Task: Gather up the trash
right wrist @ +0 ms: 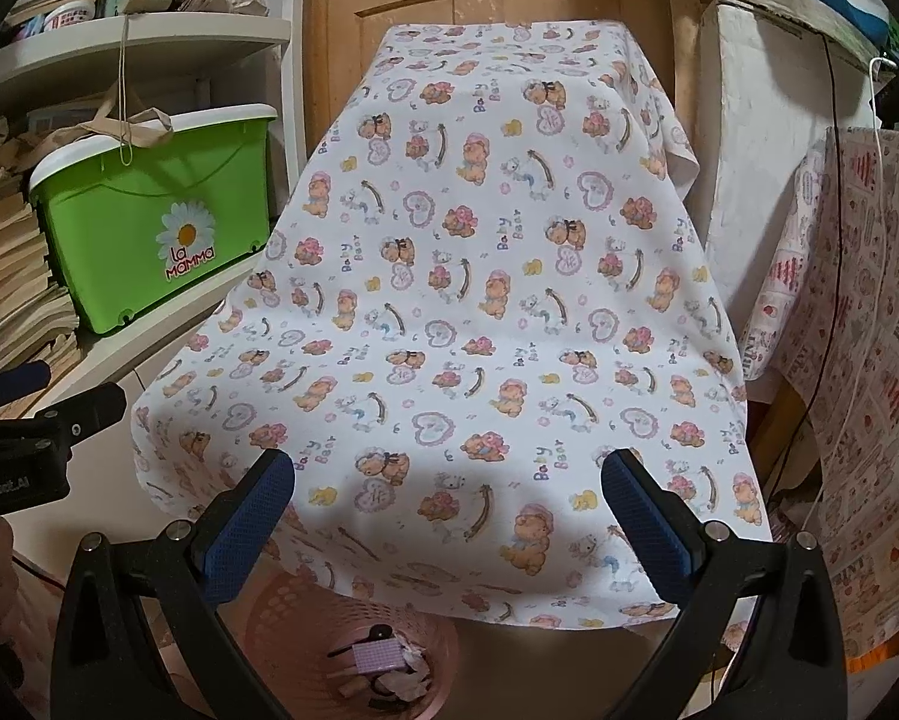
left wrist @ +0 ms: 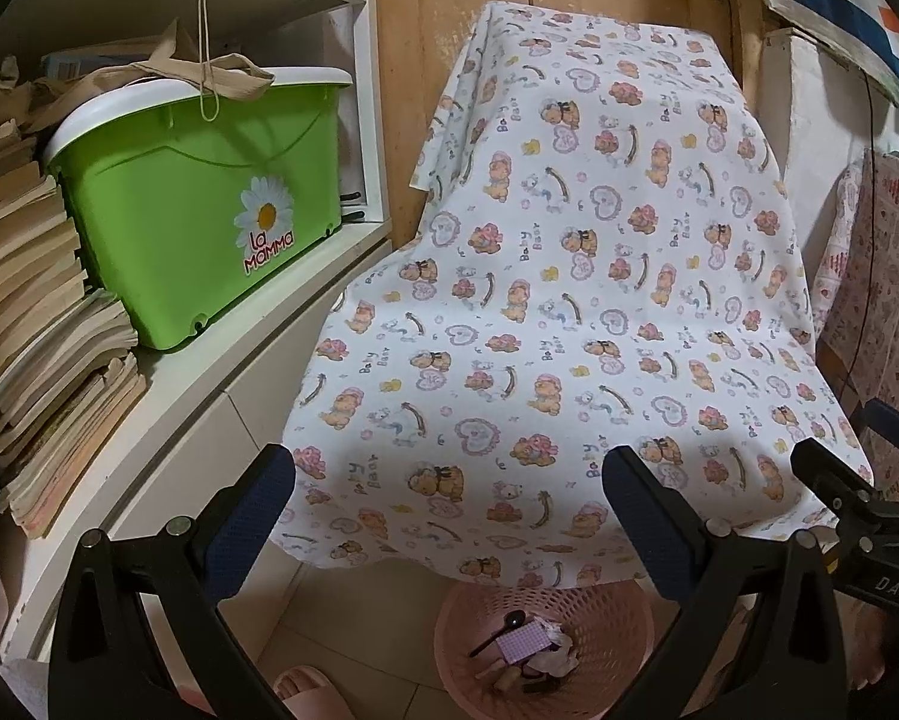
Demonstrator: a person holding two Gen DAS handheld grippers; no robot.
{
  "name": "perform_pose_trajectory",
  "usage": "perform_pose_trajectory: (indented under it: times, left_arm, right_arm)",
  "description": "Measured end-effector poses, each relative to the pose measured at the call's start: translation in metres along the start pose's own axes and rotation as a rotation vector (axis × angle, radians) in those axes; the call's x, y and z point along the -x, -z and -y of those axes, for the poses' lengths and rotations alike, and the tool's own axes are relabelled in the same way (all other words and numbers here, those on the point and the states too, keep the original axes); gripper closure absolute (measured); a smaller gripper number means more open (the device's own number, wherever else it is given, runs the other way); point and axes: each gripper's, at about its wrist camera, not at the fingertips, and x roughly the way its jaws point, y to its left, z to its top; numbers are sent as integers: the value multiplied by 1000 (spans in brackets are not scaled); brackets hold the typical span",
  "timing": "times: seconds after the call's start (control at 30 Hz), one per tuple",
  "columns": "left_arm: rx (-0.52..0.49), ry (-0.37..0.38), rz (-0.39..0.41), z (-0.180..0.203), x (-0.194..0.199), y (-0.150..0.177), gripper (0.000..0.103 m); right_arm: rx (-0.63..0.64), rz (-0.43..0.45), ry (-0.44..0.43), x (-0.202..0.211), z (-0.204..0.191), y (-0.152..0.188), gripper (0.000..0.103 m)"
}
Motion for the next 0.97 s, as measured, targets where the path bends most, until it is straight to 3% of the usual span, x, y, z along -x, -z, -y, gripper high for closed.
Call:
perform_pose_trajectory:
  times: [0.97]
  left_arm:
    - [-29, -19, -36, 6, -17, -3, 1]
  right_arm:
    - [-28, -26, 34, -12, 0, 4, 0]
